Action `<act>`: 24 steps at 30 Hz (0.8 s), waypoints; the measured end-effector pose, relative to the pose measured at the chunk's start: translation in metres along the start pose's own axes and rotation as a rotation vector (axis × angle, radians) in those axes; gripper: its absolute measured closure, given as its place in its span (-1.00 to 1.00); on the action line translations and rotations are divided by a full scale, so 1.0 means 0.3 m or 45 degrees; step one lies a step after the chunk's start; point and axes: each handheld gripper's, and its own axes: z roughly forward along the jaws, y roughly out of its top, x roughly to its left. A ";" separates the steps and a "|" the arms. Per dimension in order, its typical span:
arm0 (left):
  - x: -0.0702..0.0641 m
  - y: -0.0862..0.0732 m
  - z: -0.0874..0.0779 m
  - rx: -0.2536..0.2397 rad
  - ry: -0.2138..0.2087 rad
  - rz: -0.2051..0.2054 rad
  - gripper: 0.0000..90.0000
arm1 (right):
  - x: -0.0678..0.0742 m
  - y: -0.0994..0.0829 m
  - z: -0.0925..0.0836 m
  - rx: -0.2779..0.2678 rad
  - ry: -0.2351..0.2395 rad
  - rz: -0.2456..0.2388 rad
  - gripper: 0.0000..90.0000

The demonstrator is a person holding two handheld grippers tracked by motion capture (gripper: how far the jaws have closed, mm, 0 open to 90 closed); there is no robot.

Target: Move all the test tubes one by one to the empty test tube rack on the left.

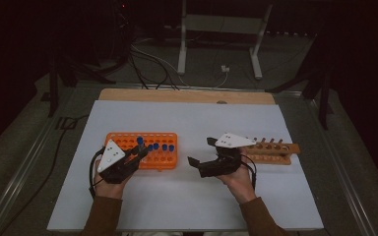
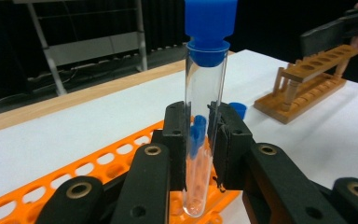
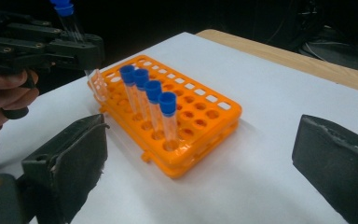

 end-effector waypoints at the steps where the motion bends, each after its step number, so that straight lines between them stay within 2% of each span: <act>1: 0.005 -0.002 -0.002 0.001 0.007 -0.005 0.72 | -0.004 -0.002 -0.004 -0.001 -0.003 0.002 -0.92; 13: 0.033 -0.046 0.036 0.040 0.050 -0.021 0.72 | -0.031 -0.017 -0.034 -0.006 -0.020 0.009 -0.92; 20: 0.042 -0.081 0.079 0.089 0.069 -0.017 0.72 | -0.030 -0.020 -0.035 -0.006 -0.011 0.005 -0.91; 24: 0.057 -0.096 0.088 0.100 0.095 -0.038 0.72 | -0.031 -0.023 -0.035 -0.007 -0.005 0.007 -0.90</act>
